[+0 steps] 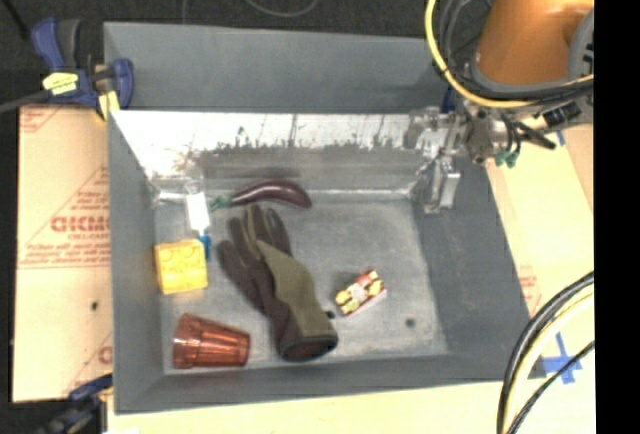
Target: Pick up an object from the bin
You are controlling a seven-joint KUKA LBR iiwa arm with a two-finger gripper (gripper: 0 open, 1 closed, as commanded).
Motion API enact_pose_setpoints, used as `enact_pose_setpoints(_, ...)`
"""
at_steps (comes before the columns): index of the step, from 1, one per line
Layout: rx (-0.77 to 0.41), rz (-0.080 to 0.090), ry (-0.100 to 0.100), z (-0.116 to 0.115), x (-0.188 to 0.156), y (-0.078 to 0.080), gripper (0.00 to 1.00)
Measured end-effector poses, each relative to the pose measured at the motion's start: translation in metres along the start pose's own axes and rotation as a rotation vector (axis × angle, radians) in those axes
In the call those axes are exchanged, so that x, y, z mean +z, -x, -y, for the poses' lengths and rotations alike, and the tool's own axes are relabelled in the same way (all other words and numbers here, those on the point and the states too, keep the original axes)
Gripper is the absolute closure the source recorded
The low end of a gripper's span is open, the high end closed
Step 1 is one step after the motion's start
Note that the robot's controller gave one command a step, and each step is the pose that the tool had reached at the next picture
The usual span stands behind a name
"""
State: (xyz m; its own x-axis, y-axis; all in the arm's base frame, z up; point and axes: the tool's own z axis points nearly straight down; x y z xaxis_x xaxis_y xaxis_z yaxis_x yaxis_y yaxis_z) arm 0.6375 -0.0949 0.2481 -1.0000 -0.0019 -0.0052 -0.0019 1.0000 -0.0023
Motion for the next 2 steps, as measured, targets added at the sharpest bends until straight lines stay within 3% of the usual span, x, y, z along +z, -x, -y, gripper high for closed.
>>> enact_pose_setpoints(1, 0.000, 0.000, 0.000, 0.000, 0.000, 0.000, 0.00)
enact_pose_setpoints(2, -0.081, 0.006, -0.001, 0.008, 0.037, -0.029, 0.00)
